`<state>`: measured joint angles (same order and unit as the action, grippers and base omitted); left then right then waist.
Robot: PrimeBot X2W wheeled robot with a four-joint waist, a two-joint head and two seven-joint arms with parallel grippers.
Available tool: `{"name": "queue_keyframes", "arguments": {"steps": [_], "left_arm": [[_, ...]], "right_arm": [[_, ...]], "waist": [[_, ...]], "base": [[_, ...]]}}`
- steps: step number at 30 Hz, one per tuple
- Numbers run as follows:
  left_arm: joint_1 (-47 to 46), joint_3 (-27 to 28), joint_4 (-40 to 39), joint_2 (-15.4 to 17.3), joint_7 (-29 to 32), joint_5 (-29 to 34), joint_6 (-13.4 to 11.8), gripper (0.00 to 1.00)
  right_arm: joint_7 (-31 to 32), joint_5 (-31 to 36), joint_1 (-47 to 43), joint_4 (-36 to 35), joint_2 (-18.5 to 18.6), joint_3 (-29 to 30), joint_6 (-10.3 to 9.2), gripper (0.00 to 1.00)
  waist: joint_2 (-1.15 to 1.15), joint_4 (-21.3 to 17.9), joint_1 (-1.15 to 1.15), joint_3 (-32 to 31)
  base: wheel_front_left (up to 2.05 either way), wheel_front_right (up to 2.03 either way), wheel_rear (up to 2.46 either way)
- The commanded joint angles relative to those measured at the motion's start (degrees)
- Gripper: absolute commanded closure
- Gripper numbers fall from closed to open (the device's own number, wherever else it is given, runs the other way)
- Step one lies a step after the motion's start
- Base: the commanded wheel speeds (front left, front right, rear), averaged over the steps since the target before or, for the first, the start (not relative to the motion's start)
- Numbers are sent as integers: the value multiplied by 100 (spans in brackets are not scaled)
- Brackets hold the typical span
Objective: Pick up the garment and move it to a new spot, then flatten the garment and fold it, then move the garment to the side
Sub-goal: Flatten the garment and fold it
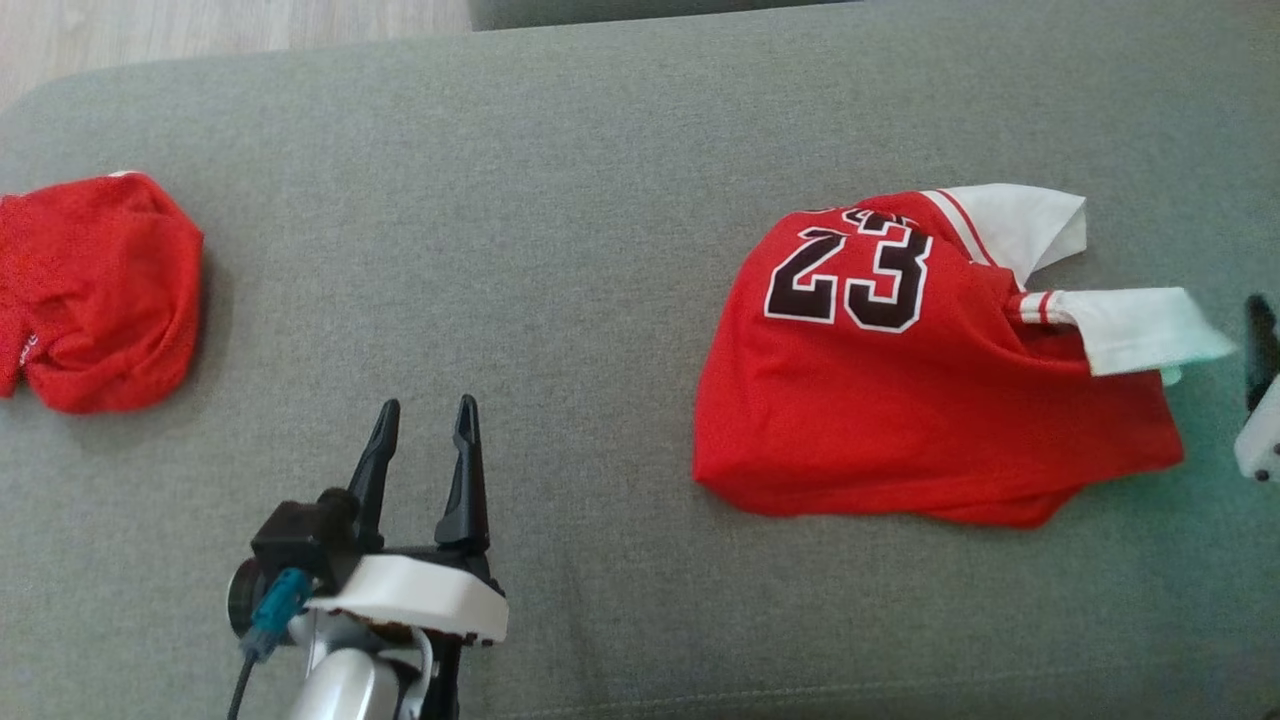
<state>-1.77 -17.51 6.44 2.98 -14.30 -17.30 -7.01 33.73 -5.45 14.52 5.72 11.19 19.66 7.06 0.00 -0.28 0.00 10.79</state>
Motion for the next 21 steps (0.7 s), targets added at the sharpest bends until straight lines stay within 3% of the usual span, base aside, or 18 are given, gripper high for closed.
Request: {"name": "queue_keyframes", "arguments": {"steps": [1, 6, 12, 21], "left_arm": [[-135, 180, -159, -11, -70, 10, 20, 0], [-116, 202, -172, -11, -70, 8, 9, 0], [-93, 229, -179, -11, -70, 66, 34, 0], [-204, 175, -141, -11, -70, 101, 65, 0]], "right_arm": [[-241, 22, 9, -382, 184, -234, 43, 0], [-512, -145, -417, -892, 305, -906, 43, 0], [-420, -348, -850, -1593, 538, -2168, 43, 0], [-335, -241, -258, -1172, 1288, -3498, 43, 0]], "waist": [[0, -11, 0, -21], [0, -61, 0, -53], [0, -191, 0, -30], [0, -188, 0, 28]], "base": [[0, 0, 0], [0, 0, 0], [0, 0, 0], [0, 0, 0]]}}
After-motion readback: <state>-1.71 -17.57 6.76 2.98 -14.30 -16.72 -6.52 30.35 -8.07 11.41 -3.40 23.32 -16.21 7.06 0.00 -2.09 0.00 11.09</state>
